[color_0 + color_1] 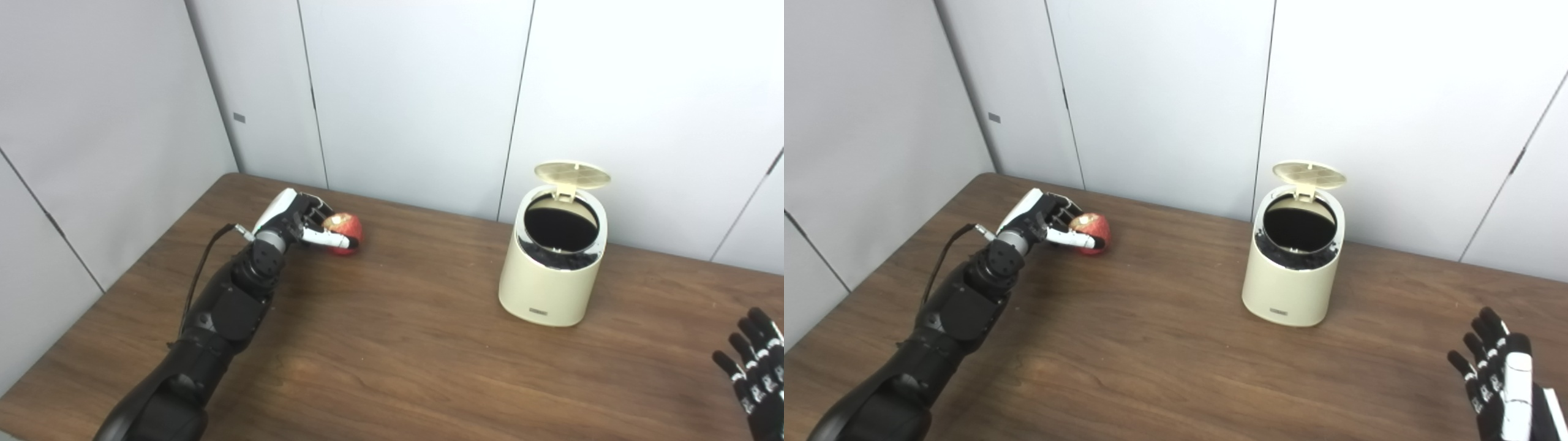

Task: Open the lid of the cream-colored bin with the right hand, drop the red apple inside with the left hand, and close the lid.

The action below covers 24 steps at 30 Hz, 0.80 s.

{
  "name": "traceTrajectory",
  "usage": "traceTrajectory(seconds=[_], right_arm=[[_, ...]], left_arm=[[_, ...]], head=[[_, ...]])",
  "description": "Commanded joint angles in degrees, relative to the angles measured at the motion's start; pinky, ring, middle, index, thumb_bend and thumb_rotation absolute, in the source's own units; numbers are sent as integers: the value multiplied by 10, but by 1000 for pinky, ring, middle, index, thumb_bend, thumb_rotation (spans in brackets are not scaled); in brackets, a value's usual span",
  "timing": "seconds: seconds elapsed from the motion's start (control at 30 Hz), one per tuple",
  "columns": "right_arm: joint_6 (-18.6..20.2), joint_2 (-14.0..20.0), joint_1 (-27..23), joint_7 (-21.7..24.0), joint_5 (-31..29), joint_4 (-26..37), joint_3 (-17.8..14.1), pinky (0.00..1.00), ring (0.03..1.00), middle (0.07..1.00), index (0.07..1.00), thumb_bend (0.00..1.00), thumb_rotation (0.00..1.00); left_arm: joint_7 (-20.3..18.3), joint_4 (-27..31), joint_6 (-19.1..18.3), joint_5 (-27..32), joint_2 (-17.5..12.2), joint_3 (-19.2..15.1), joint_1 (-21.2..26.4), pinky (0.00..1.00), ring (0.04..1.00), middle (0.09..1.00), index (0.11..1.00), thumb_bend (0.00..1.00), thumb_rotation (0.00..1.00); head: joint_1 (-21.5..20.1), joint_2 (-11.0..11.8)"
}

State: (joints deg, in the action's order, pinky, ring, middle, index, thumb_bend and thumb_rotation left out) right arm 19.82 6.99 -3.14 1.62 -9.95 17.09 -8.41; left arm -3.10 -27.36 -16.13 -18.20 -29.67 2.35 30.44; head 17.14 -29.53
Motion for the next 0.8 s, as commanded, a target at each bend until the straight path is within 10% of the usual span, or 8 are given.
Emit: traceTrajectory(seconds=[0.0,0.3,0.77], right_arm=[[-31,1,-13,4,-6,2,-4,896,967,962,925,377,1000],[-40,4,-14,7,0,-15,0,892,958,954,927,384,1000],[-106,4,-16,9,17,-85,6,860,939,943,911,414,1000]], left_arm=[[7,21,-6,-8,-12,-4,26,422,461,505,454,479,0],[20,100,1,2,-3,-24,-5,405,482,522,452,478,0],[63,316,20,-2,102,-53,-86,380,466,488,470,479,0]], head=[[-2,0],[-28,0],[-109,5]])
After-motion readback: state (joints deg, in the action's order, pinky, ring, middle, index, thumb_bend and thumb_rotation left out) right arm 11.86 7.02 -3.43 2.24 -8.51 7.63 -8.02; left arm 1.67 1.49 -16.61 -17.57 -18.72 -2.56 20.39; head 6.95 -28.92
